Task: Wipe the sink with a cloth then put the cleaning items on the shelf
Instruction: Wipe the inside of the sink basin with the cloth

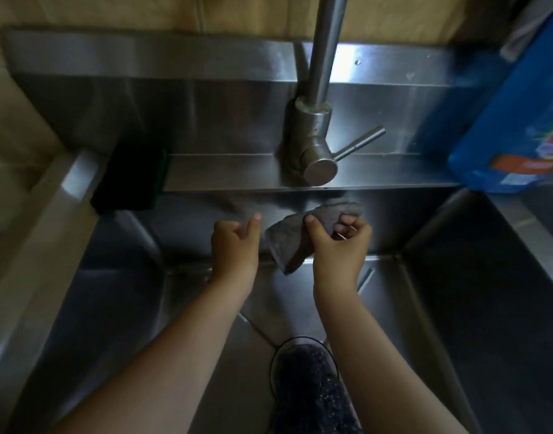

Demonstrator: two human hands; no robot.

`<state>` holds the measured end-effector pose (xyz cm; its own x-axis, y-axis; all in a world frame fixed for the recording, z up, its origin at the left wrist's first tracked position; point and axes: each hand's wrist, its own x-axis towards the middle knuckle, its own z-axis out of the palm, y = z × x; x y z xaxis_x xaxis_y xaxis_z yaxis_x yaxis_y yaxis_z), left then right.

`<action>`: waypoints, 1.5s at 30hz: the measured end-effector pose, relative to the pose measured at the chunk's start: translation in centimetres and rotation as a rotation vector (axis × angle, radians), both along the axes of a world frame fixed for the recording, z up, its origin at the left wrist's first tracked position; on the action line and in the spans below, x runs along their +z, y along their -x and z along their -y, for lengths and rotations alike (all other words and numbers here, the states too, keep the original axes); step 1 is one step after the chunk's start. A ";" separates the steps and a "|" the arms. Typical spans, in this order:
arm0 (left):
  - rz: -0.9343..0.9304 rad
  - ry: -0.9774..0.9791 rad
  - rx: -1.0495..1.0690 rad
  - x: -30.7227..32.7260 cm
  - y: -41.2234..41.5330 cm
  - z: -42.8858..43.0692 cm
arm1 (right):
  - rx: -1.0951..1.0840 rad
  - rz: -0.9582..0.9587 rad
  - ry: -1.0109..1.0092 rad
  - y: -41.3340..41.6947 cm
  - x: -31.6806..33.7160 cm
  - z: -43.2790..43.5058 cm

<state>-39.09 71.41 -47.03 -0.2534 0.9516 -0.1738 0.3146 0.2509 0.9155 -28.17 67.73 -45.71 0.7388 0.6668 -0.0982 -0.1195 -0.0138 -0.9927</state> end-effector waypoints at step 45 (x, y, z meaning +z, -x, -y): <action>-0.075 0.010 0.087 0.4 -3.0 -2.0 | 0.011 0.123 0.444 -0.7 -10.0 -3.3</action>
<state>-36.09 73.44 -46.64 -0.3474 0.9239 -0.1607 0.3589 0.2893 0.8874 -27.49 71.05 -55.71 0.7562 0.5875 -0.2883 0.0010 -0.4415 -0.8972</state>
